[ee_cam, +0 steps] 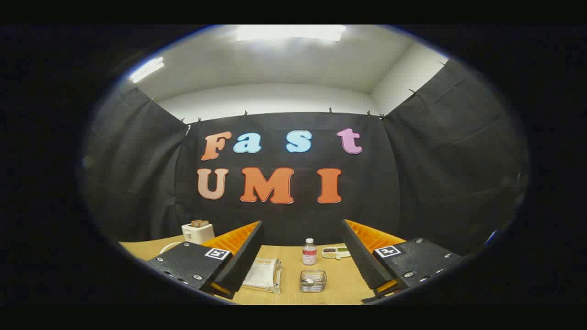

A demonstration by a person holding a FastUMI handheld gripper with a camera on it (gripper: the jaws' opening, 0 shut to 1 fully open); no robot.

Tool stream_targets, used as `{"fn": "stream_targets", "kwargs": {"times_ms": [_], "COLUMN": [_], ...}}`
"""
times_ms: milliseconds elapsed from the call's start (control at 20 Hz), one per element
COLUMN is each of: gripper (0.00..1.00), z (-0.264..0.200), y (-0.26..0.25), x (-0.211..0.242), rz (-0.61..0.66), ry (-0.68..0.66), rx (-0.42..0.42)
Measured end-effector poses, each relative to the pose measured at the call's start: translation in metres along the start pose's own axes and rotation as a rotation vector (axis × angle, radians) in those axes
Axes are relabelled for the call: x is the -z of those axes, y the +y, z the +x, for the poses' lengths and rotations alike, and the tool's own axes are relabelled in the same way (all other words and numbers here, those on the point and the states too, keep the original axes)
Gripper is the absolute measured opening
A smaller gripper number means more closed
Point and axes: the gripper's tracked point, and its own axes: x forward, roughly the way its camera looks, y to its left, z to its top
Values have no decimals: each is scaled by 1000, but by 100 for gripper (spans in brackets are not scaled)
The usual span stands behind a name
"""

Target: Take the plate from the dish rack, then take the spoon from the basket and place it into the plate.

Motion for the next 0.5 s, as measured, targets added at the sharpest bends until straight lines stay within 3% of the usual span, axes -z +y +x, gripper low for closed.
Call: {"fn": "stream_targets", "kwargs": {"times_ms": [350,500], "gripper": [98,98], "z": [7,23], "y": [2,12], "x": [-1,20], "rz": [0,5], "ry": [6,48], "rx": [19,-1]}}
